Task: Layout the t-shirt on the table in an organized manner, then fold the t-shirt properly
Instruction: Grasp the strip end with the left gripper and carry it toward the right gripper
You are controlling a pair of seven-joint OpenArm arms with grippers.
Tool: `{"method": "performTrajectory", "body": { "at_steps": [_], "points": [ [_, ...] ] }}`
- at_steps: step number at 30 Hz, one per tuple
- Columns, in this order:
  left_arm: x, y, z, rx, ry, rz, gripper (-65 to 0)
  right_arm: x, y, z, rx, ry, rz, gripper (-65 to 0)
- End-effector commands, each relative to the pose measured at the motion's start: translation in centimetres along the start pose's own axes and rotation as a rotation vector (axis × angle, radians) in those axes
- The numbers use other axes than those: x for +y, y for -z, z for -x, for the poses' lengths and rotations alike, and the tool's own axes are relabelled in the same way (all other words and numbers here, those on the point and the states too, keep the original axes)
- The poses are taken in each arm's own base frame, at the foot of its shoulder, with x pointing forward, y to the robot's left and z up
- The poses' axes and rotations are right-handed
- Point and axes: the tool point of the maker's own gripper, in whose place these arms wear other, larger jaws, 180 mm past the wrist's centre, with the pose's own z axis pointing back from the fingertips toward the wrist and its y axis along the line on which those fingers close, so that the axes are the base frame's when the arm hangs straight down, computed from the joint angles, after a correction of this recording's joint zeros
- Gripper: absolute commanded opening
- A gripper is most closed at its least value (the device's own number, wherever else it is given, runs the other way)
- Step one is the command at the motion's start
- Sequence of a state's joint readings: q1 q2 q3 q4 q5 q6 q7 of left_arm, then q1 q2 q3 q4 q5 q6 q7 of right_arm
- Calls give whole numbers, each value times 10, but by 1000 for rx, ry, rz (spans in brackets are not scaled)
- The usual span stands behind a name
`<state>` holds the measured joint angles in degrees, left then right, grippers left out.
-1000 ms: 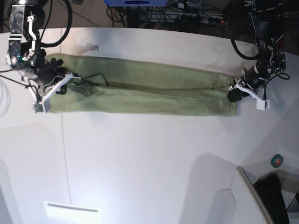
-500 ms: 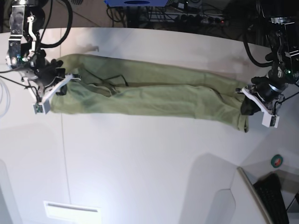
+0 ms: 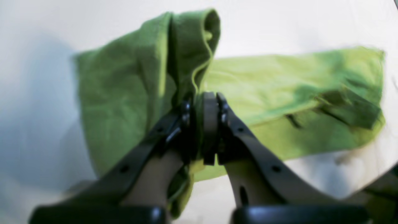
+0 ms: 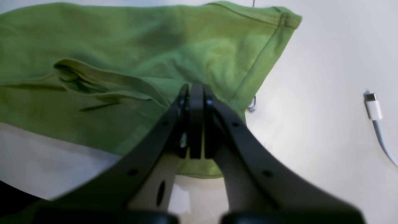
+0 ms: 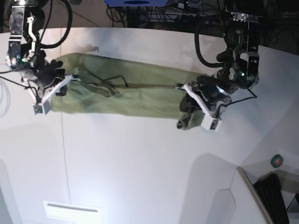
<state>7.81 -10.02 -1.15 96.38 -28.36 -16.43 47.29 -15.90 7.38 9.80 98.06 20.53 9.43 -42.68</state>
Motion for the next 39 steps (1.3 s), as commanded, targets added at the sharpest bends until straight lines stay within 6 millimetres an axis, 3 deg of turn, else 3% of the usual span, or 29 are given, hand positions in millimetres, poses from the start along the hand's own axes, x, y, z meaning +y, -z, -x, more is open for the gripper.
{"method": "performTrajectory", "body": {
  "at_steps": [1,6,11,20,31,39],
  "points": [
    [-9,3,-13,-36,17,28,-650,-1,-4,-14,-45,-13,0,-650],
    [-45,28,-9,-23,13,119,-650,-1,-4,-14,-45,-13,0,-650],
    [-69,48,2,24,-8,174,-650,-2,-4,-14,-45,-14,1,-650],
    [-92,57,1,36,6,222,-650,-2,-4,-14,-45,-14,1,-650],
    [-106,35,-31,-70,49,243,-650,5,-10,-23,-72,-32,-10,-650],
    [-121,-1,-49,-167,110,264,-650,3,-8,-28,-77,-33,-7,-650]
  ]
}}
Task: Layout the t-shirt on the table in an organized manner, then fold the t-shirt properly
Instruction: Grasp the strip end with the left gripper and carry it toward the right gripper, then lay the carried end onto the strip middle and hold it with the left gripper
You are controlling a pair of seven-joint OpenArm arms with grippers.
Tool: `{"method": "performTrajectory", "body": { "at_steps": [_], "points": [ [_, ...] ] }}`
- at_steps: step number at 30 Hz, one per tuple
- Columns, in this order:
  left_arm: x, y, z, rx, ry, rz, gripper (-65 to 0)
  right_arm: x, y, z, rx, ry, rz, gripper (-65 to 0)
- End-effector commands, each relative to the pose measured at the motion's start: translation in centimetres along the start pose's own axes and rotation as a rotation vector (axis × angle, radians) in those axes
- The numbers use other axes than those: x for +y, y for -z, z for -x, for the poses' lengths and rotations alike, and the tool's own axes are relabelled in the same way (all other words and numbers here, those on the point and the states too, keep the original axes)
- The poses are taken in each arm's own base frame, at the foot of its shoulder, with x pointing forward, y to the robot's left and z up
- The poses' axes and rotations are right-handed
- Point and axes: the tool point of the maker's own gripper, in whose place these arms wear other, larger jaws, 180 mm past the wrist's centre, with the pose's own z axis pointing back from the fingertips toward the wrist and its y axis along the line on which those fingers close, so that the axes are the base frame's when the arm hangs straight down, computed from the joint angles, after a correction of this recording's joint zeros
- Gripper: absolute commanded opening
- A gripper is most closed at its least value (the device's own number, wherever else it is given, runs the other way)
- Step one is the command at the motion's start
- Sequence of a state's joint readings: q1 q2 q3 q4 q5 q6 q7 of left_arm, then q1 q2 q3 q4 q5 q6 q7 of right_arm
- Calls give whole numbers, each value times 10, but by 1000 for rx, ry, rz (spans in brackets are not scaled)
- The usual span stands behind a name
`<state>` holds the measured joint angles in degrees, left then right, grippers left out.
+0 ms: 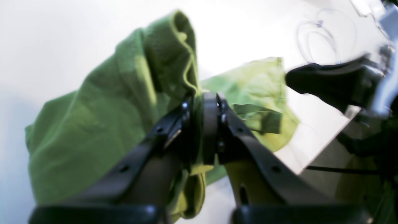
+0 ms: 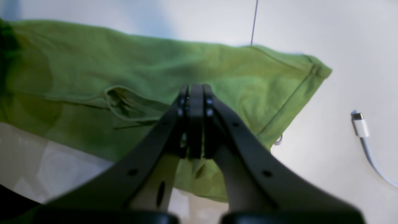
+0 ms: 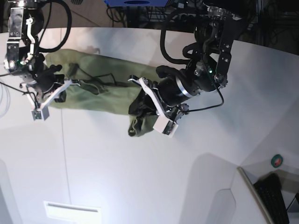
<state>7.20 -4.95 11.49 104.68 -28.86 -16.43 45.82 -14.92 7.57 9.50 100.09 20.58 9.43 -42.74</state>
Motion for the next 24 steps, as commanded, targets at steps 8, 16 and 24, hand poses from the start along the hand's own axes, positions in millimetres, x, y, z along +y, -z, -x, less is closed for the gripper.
{"method": "performTrajectory", "body": {
  "at_steps": [8,16,24],
  "points": [
    [-18,3,-15,-51,17,43,-650,-2,5,-11,-23,-1,-2,-650],
    [-8,42,22,71,-64,53,-650,-2,5,-9,-17,0,-2,-650],
    [5,52,27,63,-87,34,-650,-3,5,-8,-16,2,-1,-650]
  ]
}}
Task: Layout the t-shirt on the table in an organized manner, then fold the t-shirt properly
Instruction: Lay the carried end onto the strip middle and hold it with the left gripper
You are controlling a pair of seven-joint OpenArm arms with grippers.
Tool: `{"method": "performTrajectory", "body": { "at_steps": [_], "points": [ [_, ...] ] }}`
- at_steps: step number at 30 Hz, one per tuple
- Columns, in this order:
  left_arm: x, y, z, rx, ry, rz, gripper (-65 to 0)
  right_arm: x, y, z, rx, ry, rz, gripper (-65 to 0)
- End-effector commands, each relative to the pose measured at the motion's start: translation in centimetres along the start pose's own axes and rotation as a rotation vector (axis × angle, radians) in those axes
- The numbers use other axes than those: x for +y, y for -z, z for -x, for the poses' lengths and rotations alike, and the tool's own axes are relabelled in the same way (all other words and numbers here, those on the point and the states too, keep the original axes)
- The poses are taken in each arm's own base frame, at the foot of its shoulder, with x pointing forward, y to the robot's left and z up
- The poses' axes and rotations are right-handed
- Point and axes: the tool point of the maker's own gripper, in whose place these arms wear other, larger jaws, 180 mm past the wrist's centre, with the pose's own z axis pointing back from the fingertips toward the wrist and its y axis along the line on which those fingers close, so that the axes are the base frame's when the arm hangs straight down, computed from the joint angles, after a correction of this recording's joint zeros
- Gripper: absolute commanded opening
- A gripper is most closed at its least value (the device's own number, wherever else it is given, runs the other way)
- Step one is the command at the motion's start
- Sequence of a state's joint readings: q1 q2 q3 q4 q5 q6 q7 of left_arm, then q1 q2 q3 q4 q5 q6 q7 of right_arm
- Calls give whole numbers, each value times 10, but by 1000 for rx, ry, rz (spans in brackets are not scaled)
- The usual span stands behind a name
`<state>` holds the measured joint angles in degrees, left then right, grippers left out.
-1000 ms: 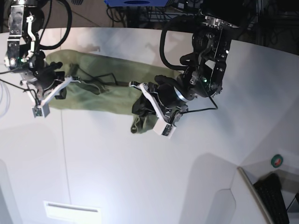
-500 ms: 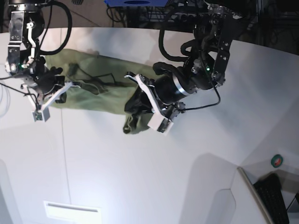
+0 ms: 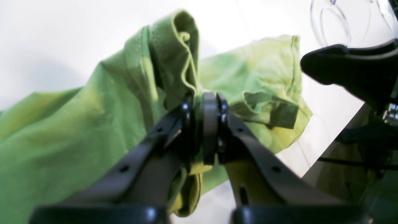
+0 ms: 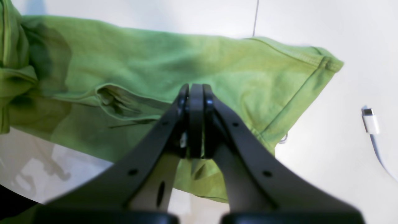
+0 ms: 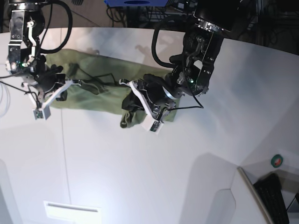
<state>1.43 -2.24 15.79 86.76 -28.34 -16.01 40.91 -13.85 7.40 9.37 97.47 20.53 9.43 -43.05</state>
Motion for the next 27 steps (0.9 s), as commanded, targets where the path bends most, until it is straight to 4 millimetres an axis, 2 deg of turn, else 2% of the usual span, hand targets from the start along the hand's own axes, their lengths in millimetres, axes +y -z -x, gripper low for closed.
{"method": "performTrajectory", "body": {
  "at_steps": [1,5,8,27],
  "points": [
    [-4,0,-13,-44,3,18,-650,-1,-3,-14,-46,-12,0,-650],
    [1,6,-9,-23,-6,11,-650,-1,-3,-16,-49,-13,0,-650],
    [-7,11,-3,1,14,32,-650,-1,-3,-17,-51,-13,0,-650],
    [-11,12,3,16,15,41,-650,-2,-3,-17,-53,-12,1,-650]
  ]
}}
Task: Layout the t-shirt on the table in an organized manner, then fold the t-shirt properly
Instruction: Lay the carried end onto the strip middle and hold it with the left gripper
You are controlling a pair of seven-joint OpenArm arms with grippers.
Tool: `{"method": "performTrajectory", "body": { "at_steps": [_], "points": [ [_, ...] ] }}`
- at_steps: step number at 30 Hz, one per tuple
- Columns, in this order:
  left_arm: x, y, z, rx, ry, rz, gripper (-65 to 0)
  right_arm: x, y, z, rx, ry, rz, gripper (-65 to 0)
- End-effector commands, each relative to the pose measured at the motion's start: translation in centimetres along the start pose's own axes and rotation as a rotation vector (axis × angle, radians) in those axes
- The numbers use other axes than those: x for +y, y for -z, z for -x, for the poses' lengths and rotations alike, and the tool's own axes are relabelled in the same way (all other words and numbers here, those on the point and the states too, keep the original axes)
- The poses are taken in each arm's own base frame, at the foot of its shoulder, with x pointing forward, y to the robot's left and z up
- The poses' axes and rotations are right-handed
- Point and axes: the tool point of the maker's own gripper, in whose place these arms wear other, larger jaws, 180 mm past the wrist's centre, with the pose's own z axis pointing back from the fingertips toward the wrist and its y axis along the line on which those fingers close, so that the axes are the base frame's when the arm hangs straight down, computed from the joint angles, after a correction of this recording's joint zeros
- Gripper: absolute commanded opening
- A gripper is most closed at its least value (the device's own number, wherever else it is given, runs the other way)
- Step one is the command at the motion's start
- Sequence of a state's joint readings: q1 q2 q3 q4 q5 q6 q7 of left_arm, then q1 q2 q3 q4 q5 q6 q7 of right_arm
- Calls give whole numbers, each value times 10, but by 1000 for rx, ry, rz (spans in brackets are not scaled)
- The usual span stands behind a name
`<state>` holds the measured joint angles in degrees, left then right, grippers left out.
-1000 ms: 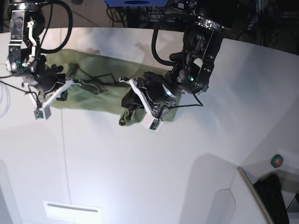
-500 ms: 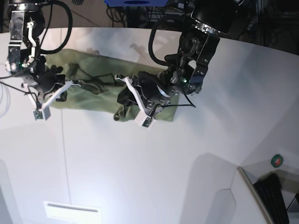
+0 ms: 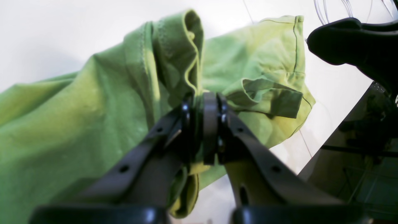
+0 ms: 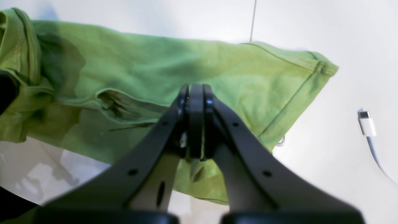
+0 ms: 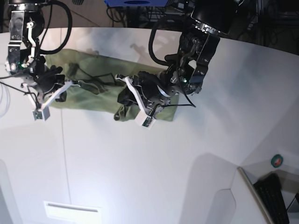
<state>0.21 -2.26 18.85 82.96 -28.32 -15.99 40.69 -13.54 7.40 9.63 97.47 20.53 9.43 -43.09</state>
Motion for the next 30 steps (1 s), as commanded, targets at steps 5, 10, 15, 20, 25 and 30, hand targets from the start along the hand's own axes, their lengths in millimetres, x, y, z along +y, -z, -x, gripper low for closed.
{"method": "performTrajectory", "body": {
  "at_steps": [5,10,15,20,25,30],
  "points": [
    [-6,-1,-10,-37,2,19,-650,-1,-4,-14,-46,-12,0,-650],
    [-5,-2,2,-21,-17,16,-650,-2,-4,-13,-45,-11,1,-650],
    [-2,-4,6,-9,-12,9,-650,-1,-4,-13,-45,-12,0,-650],
    [-1,-4,3,-15,-10,9,-650,0,-3,-13,-44,-14,-2,-650],
    [-1,-3,-2,-25,-9,9,-650,0,-3,-12,-42,-13,-2,-650],
    [0,-3,-8,-31,0,9,-650,0,-4,-13,-45,-14,-2,-650]
  ]
}}
